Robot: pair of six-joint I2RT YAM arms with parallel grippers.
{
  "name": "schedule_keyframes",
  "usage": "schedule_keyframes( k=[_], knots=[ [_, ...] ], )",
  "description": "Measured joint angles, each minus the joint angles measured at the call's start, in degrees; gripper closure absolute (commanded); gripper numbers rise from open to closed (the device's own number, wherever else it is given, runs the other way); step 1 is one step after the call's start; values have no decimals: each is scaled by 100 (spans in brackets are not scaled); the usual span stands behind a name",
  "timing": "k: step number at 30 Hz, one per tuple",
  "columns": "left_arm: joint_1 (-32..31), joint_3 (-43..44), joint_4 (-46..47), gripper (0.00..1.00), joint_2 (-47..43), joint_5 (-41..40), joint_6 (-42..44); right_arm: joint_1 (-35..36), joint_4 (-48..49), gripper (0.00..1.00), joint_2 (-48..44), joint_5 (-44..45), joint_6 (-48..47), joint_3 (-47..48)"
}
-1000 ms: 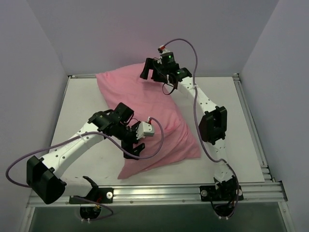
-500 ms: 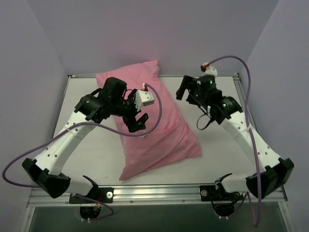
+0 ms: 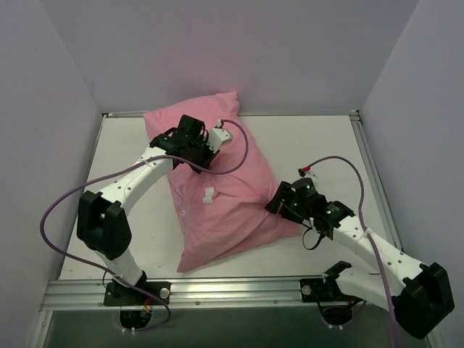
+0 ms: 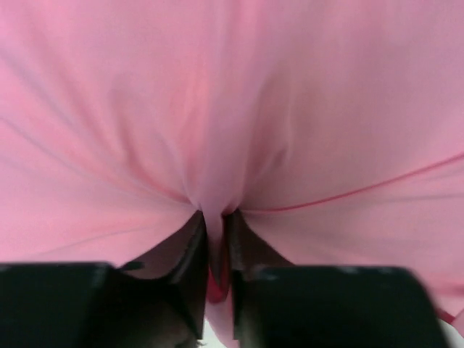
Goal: Remove the pillowcase from the pillow
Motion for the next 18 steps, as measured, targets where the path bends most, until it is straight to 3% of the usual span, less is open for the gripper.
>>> schedule_keyframes(
  k=[1,2,3,4,5,11,13,15,17,18],
  knots=[
    [4,-46,90,93,-17,2,-9,0,181,57,81,-44,42,-127],
    [7,-153,212,98,-68,11,-4,-9,334,68,214,-92,92,-181],
    [11,-278,297,98,-149,26,-7,-48,492,88,415,-125,92,-181],
    [11,-420,378,98,-243,46,-11,-81,651,96,640,-166,63,-146],
    [9,-632,514,98,-402,92,-13,-144,673,100,940,-219,7,-4],
    [9,-1462,730,98,-1399,188,-4,-966,592,100,3029,-413,-835,1943],
    [-4,-1687,682,98,-1729,249,-57,-1137,531,81,3604,-293,-1139,2776],
    [-44,-1838,601,98,-1952,341,-144,-1239,546,50,4022,-184,-1379,3501],
    [-109,-1902,498,98,-2039,402,-210,-1279,551,38,4197,-44,-1635,3991],
    [-125,-1906,474,98,-2037,402,-240,-1290,505,38,4197,52,-1751,4144]
  ],
)
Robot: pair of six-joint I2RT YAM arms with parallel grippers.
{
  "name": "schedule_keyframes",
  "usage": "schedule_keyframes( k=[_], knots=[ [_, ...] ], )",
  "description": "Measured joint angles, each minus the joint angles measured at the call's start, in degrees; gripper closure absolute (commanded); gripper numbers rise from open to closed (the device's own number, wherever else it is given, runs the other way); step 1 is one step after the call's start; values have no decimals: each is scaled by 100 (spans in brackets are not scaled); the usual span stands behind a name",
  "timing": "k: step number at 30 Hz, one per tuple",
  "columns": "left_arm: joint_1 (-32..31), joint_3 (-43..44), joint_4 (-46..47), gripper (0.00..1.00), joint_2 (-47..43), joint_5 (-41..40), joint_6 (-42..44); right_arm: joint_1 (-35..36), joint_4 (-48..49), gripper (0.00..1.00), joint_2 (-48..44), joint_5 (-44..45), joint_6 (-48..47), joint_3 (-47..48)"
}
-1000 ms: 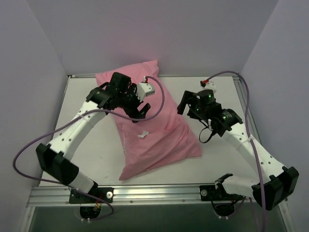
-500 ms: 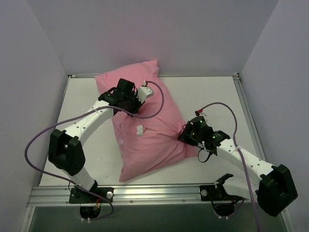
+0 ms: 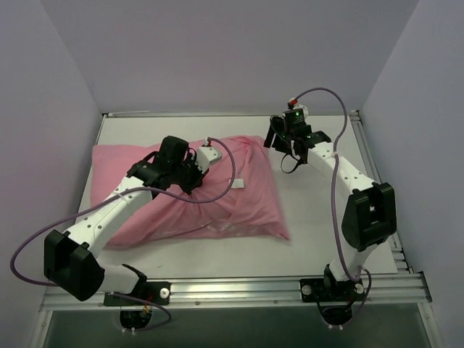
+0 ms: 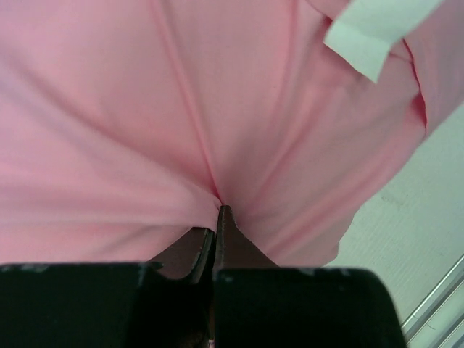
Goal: Remove the pillowcase from the pillow
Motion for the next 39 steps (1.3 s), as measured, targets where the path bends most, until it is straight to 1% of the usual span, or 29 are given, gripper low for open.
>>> schedule_keyframes(
  k=[5,7,9,12,14,19,23,26,27,28,31,33,36,37,38,39],
  knots=[
    [-11,0,83,98,216,-83,-98,15,-400,40,-426,358,-278,146],
    [0,2,133,98,291,-116,-111,127,-501,39,-697,492,-289,146],
    [7,17,144,98,332,-114,-140,459,-533,37,-981,645,-286,177],
    [15,59,136,98,345,-116,-164,1001,-511,38,-1040,566,-267,452],
    [15,76,125,98,343,-116,-166,1204,-450,38,-898,479,-256,619],
    [24,76,118,98,343,-116,-164,1252,-315,39,-219,380,-225,704],
    [24,74,114,98,341,-116,-164,1246,-227,46,479,181,-229,713],
    [24,76,118,98,341,-116,-162,1202,-153,49,730,63,-232,715],
    [24,74,120,98,341,-120,-160,1196,-127,51,745,39,-229,715],
    [24,76,120,98,339,-125,-157,1180,-111,59,745,24,-232,715],
    [26,74,120,98,319,-138,-138,1084,-57,74,745,15,-203,715],
    [31,74,118,98,297,-149,-122,960,-39,77,739,94,-157,662],
    [114,52,118,98,221,-157,-63,621,111,87,595,190,-116,210],
    [166,24,120,98,177,-160,-37,433,179,97,494,186,-101,-79],
    [229,-17,118,98,131,-155,-17,267,205,100,413,173,-94,-297],
    [297,-68,116,98,81,-138,0,118,240,100,343,131,-81,-485]
  ],
)
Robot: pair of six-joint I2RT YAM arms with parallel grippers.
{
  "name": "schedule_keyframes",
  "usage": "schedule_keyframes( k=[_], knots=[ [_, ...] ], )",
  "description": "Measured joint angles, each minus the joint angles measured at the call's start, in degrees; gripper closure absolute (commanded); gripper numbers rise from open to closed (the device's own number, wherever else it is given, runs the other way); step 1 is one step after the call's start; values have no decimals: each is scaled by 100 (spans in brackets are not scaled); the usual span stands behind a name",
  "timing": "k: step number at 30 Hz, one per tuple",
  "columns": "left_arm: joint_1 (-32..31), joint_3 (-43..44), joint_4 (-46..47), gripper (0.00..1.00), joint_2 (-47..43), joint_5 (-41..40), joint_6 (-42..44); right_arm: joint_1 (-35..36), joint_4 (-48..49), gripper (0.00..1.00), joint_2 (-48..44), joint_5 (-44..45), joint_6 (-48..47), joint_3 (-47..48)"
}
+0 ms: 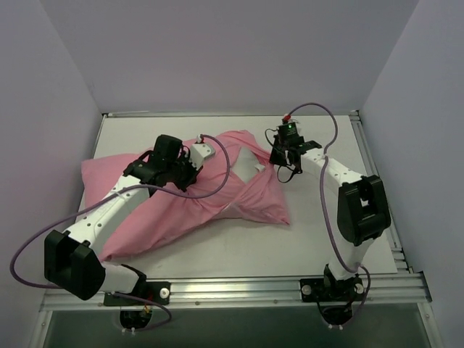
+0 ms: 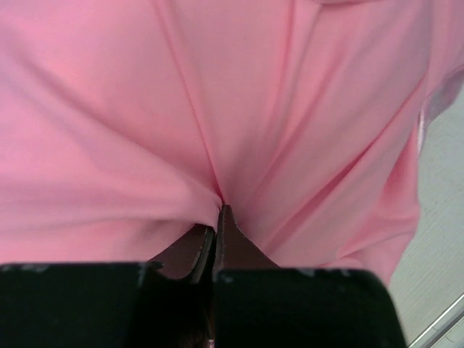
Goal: Remove the pillowcase from the pillow
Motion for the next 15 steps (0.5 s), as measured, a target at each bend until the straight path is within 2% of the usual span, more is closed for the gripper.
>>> schedule_keyframes(
  k=[4,9,12,13,14,15],
  knots=[
    [409,-188,52,98,-181,116,122,-275,205,100,-299,-247,2,-774],
    [1252,-205,87,98,-317,428,256,-129,916,100,-680,-776,98,-1906],
    [1788,-223,0,96,-385,623,422,210,1480,100,-916,-964,302,-2546],
    [1882,-223,-76,73,-411,682,525,439,1609,100,-944,-953,348,-2675],
    [1919,-223,-186,57,-444,732,671,645,1711,100,-949,-944,393,-2756],
    [1941,-221,-326,45,-487,772,798,841,1827,100,-949,-951,446,-2835]
  ],
)
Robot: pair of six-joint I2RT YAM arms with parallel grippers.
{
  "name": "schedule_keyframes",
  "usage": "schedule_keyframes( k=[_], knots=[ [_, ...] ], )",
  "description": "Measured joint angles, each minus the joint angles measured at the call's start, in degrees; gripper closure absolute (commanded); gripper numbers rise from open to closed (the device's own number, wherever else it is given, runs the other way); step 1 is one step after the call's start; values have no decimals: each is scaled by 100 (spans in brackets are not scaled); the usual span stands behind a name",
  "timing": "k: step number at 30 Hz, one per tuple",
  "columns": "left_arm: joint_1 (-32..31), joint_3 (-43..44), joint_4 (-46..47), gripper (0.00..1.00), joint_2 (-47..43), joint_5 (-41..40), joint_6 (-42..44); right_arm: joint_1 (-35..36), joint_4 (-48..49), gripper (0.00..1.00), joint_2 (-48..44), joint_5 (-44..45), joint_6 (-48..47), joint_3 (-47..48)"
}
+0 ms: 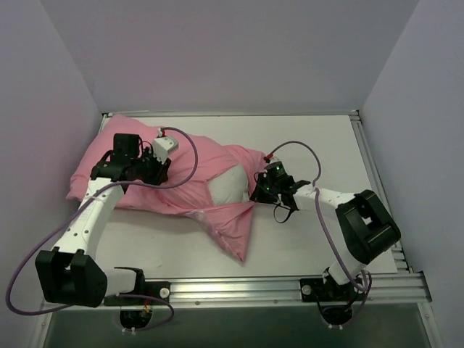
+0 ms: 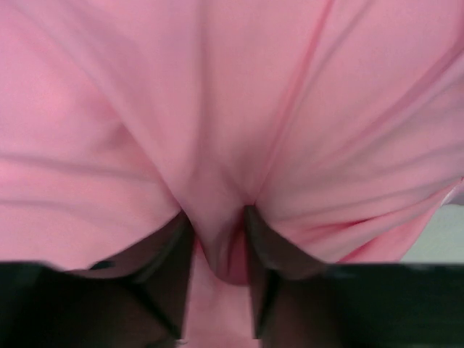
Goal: Remove the pillowcase from the pillow
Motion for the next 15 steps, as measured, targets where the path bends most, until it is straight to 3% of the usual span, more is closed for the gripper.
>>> schedule_keyframes(
  k=[1,6,11,15],
  knots=[
    [-7,13,-164,30,-37,72,83,195,138,100,-2,-17,59,-103],
    [-767,481,-807,14,-111,374,258,380,686,100,-234,-221,538,-599],
    [-2186,1884,-1132,13,162,638,195,326,981,100,-448,-367,852,-619],
    [-3338,2334,-1045,29,597,341,188,286,1300,100,-450,-494,1207,-761]
  ],
)
